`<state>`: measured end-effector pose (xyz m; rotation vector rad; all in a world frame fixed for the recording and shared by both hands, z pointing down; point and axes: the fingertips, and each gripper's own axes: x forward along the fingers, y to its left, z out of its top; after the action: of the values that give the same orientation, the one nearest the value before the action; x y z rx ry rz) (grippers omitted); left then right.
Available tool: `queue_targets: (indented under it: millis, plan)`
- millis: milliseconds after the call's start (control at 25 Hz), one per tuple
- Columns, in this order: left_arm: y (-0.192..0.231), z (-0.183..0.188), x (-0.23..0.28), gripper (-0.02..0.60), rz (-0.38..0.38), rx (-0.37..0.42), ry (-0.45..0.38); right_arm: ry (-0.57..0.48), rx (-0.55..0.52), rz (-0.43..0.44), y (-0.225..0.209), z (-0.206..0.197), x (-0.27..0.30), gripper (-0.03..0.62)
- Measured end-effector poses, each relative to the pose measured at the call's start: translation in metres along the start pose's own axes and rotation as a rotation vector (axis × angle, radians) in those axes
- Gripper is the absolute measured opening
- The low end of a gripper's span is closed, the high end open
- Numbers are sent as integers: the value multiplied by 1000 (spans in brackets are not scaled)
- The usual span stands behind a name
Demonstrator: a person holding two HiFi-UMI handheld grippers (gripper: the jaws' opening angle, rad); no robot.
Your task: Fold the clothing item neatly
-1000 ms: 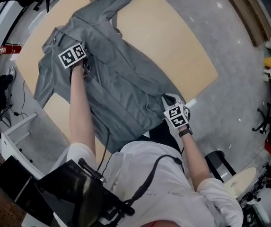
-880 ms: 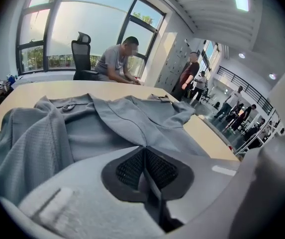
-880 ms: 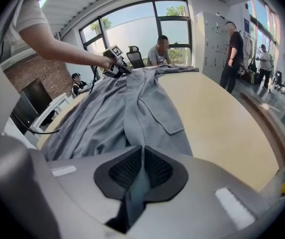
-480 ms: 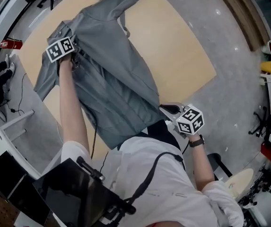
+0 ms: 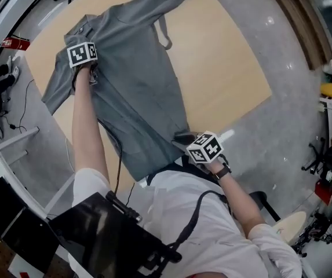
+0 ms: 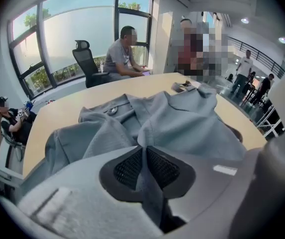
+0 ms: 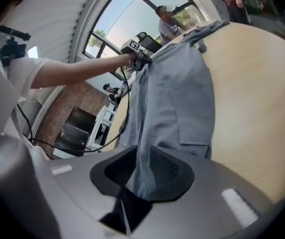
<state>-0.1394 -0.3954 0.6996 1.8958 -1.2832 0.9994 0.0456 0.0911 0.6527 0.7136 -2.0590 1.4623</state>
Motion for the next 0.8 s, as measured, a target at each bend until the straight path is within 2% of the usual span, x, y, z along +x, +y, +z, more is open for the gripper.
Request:
queue_targets:
  millis: [120,200,280,360,520,640,800]
  plan:
    - [3,-14,8,101,41,-12,55,62,-34,-15,-6,-8,20,225]
    - [7,-25,-4,112,39,-57,30,60,-43,1,-4,-3,16,273]
    - [7,-36,-25,112,17,-109,-22,3,-22,-8,-12,9,-2,264]
    - [-4,-51,-49,112,-12,-127,-62,-66,-2,-51,-32,21,-29,247]
    - [-55,-101,-96,112,-63,-86,-87,-131,-37,-156,-75,28,-79,209]
    - [-118,-150,-130,112,-109,-78,-73,-123,-91,-200,-102,17,-94,186]
    - [-215,-240,-172,112,-176,-138,-9,-12,-159,-139,-108,-28,-93,184]
